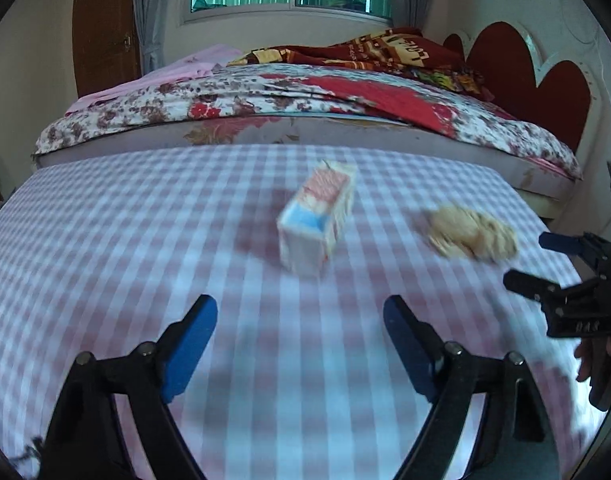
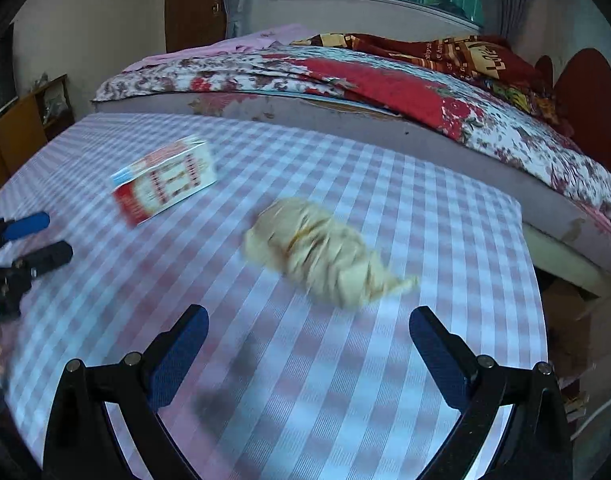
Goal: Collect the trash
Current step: 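Grasp the tan glove with the right tool while the left tool grasps the milk carton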
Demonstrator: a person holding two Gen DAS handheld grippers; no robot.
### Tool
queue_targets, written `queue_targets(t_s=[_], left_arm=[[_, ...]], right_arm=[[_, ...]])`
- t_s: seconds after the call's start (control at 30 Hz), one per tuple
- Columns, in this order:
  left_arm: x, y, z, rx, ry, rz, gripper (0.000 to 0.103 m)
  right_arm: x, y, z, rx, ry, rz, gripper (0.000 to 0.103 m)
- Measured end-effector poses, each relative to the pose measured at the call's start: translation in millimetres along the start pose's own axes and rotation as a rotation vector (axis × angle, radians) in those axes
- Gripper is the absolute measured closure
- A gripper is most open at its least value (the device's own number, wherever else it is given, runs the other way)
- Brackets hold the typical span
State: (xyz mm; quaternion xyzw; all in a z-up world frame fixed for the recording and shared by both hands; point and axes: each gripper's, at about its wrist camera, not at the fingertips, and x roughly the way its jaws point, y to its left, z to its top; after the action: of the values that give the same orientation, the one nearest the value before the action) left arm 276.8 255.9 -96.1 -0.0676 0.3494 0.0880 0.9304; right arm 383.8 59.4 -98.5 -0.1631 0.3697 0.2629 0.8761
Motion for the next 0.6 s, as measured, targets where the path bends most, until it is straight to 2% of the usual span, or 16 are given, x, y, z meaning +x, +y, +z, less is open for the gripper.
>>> queue_targets(t_s=[0.13,0.23,0.37,0.43,0.47,0.5,0.57,0.6], left_arm=[[31,-1,19,0.035,0.019,-0.011,0.017],[52,-3,28,0.043,0.052,-0.017,0.023],[70,-5,33,0.036,0.105,-0.031,0.032],[72,-4,37,0.021,0.106,-0.037,0.038],[73,-3,38,0.008,0.115,-0.05,0.045],[75,-3,39,-0.001,0.126,-0.055,0.059],[73,-4,38,-0.011,0.135,-0.064,0.066],[71,-5,36,-0.012,0.135,-0.062,0.067]], right_arm=[[29,-2,16,-0.078,0.039,-0.024,0.001],[46,-7,22,-0.107,0.072,-0.025,0.001],[57,-15,24,-0.055,0.09,0.003,0.009],[57,-16,23,-0.025,0.081,0.009,0.021],[56,-15,23,-0.012,0.078,0.016,0.025],[56,-15,23,0.0,0.076,0.019,0.034],[54,-11,23,0.022,0.078,0.016,0.041],[54,-9,23,0.033,0.08,0.017,0.051]])
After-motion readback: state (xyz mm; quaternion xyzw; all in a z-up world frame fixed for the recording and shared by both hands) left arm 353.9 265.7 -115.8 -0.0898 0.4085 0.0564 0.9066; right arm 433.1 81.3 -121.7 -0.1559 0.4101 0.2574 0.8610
